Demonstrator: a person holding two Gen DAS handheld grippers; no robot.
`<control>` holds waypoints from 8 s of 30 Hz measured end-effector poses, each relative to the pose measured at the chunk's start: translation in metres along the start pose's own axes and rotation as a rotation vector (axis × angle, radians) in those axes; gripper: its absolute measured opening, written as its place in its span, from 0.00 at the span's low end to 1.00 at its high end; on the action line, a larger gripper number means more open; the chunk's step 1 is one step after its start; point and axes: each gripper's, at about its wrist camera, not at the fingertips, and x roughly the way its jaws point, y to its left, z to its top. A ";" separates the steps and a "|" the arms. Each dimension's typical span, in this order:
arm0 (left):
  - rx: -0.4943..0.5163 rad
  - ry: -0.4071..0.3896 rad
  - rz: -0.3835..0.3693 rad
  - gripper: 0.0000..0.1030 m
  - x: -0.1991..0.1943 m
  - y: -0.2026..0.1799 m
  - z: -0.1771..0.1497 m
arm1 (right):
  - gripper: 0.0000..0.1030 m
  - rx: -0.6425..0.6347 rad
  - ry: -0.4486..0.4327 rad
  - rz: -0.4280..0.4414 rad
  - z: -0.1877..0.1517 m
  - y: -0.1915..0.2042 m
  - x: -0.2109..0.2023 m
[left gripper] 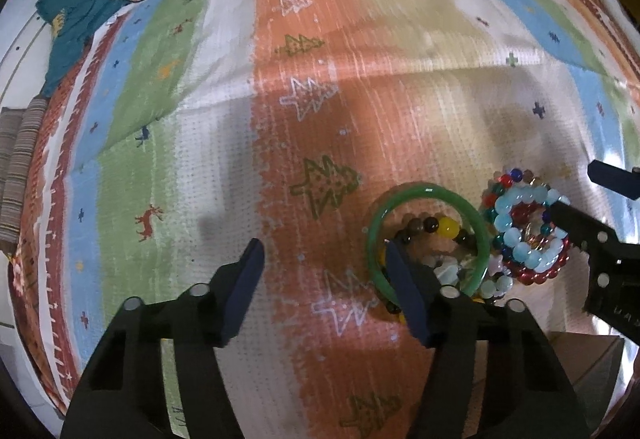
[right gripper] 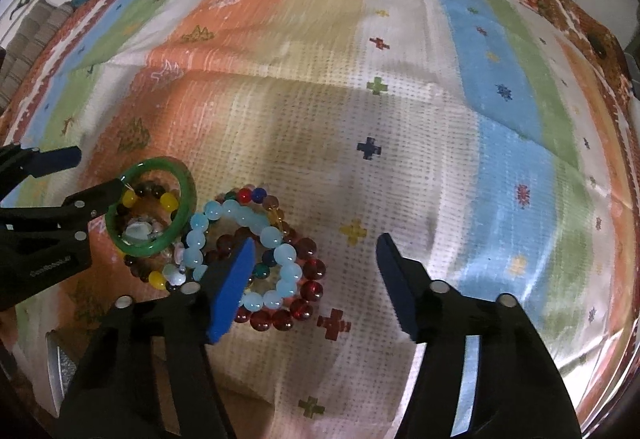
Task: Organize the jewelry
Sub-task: 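Grasp the green jade bangle with the left tool while the right tool grasps the light-blue bead bracelet, then carry the bangle with the left tool while the right tool carries the blue bracelet over the tin, then open the left tool over the tin while the right tool drops the blue bracelet in, then move both tools back to the remaining bracelets on the cloth, then grasp the pink-white charm bracelet with the left tool while the right tool grasps the multicolour bead bracelet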
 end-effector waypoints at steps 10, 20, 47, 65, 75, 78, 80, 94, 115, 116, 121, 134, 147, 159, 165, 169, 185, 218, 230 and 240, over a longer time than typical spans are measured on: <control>0.008 0.018 -0.008 0.29 0.011 -0.002 -0.003 | 0.26 -0.058 0.029 0.017 0.000 0.014 0.012; -0.006 -0.002 -0.013 0.06 -0.001 -0.003 0.000 | 0.12 -0.061 -0.003 0.014 0.000 0.013 0.005; -0.052 -0.160 -0.071 0.07 -0.088 0.003 -0.020 | 0.12 0.002 -0.191 0.046 -0.014 0.004 -0.070; -0.028 -0.264 -0.124 0.07 -0.140 -0.007 -0.052 | 0.12 0.022 -0.342 0.064 -0.042 0.008 -0.126; -0.016 -0.282 -0.125 0.07 -0.150 -0.013 -0.068 | 0.12 0.023 -0.362 0.072 -0.061 0.011 -0.141; -0.021 -0.288 -0.135 0.07 -0.154 -0.013 -0.072 | 0.12 0.019 -0.374 0.073 -0.066 0.014 -0.146; -0.023 -0.292 -0.141 0.07 -0.156 -0.013 -0.075 | 0.12 0.010 -0.381 0.073 -0.070 0.017 -0.150; -0.024 -0.303 -0.144 0.07 -0.166 -0.017 -0.102 | 0.12 -0.014 -0.392 0.079 -0.095 0.030 -0.162; 0.007 -0.321 -0.154 0.07 -0.178 -0.030 -0.130 | 0.12 -0.016 -0.349 0.087 -0.121 0.034 -0.161; 0.008 -0.314 -0.156 0.07 -0.178 -0.031 -0.130 | 0.12 -0.014 -0.344 0.091 -0.121 0.034 -0.160; 0.002 -0.284 -0.126 0.23 -0.170 -0.031 -0.128 | 0.33 0.000 -0.321 0.044 -0.121 0.031 -0.156; -0.030 -0.274 -0.119 0.31 -0.167 -0.021 -0.125 | 0.41 0.028 -0.278 0.039 -0.116 0.021 -0.147; -0.043 -0.247 -0.112 0.48 -0.153 -0.017 -0.108 | 0.57 0.039 -0.237 0.033 -0.104 0.014 -0.136; -0.059 -0.191 -0.085 0.53 -0.121 -0.008 -0.077 | 0.70 0.061 -0.189 0.012 -0.079 0.003 -0.112; -0.061 -0.168 -0.109 0.54 -0.111 -0.005 -0.067 | 0.70 0.086 -0.163 0.023 -0.066 -0.006 -0.097; -0.047 -0.159 -0.116 0.55 -0.105 -0.009 -0.060 | 0.70 0.098 -0.151 0.023 -0.056 -0.010 -0.087; 0.061 -0.093 -0.105 0.55 -0.064 -0.021 -0.042 | 0.70 0.097 -0.114 0.011 -0.029 -0.015 -0.053; 0.186 -0.063 -0.183 0.54 -0.020 -0.038 -0.019 | 0.68 0.095 -0.037 0.041 0.001 -0.011 0.000; 0.217 -0.025 -0.211 0.21 -0.005 -0.043 -0.017 | 0.28 0.074 -0.003 0.058 0.007 -0.006 0.016; 0.230 -0.034 -0.193 0.18 -0.009 -0.048 -0.018 | 0.10 0.018 -0.009 0.077 0.004 0.005 0.015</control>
